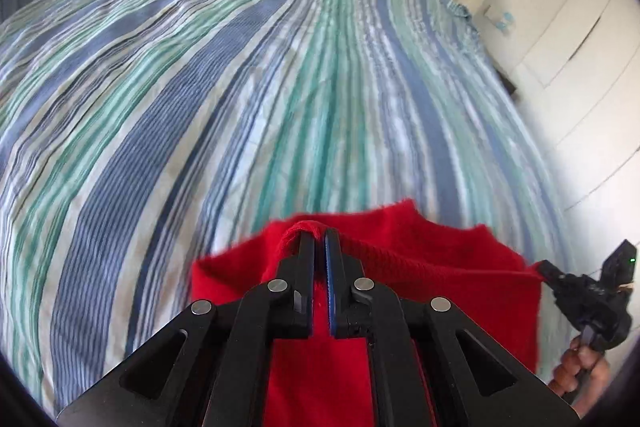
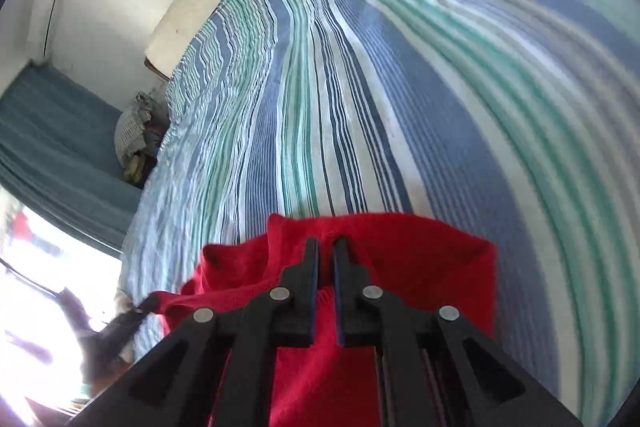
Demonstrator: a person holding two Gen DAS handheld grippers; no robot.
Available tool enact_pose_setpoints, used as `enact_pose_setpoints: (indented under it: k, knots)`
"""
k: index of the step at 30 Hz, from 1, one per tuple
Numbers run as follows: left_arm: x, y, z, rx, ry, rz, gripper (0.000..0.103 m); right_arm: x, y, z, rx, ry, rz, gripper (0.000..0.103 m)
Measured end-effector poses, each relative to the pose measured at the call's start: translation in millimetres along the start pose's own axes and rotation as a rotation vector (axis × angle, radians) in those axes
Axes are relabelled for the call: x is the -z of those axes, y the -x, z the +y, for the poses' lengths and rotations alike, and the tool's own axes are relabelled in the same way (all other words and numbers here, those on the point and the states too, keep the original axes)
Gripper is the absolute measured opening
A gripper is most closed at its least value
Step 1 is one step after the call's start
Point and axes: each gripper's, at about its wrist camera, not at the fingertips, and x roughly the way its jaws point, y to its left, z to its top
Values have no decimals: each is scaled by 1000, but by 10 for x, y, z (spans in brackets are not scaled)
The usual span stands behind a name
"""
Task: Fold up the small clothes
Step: 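Lift the hem with both grippers, fold it over the collar, release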
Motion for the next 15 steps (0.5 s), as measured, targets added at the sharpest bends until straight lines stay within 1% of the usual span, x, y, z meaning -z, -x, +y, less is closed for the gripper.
enact_pose_setpoints:
  k: [1,2,3,5,7,8,9,10,11,12,13,14,15]
  knots:
    - [-81,-77,20,-49,5,-15,6,-45,-73,-56,4,-26,-9,19]
    - [-169,-113,55,-96,22,-38,13,-96,-91,-89,25,-41,-31,24]
    - [-240,-114,101,-109,41,-51,30,-141,-70,-116,40,-52,-61,32]
    - [-358,-60,233,-100,86,-78,44,-234,55,-107,52,-45,-123,33]
    - [-377,89,326,-89,86,-106,45,-271,199,9,60,26,-137,33]
    - [-323,177,342,-67,65,-111,47,-252,273,119,66,97,-128,33]
    - [-239,247,324,-45,35,-114,51,-194,332,233,75,172,-111,33]
    - [-100,329,272,-20,-20,-112,55,-71,390,383,69,272,-81,33]
    - [82,399,188,5,-87,-102,61,51,422,466,56,329,-55,36]
    - [243,413,90,22,-143,-88,68,247,439,555,23,393,-1,49]
    - [471,442,14,41,-213,-66,71,392,441,578,-8,424,42,68]
    - [715,436,-40,44,-276,-38,76,604,434,582,-52,463,98,76]
    - [893,406,-59,23,-316,-11,78,785,427,548,-57,499,131,77]
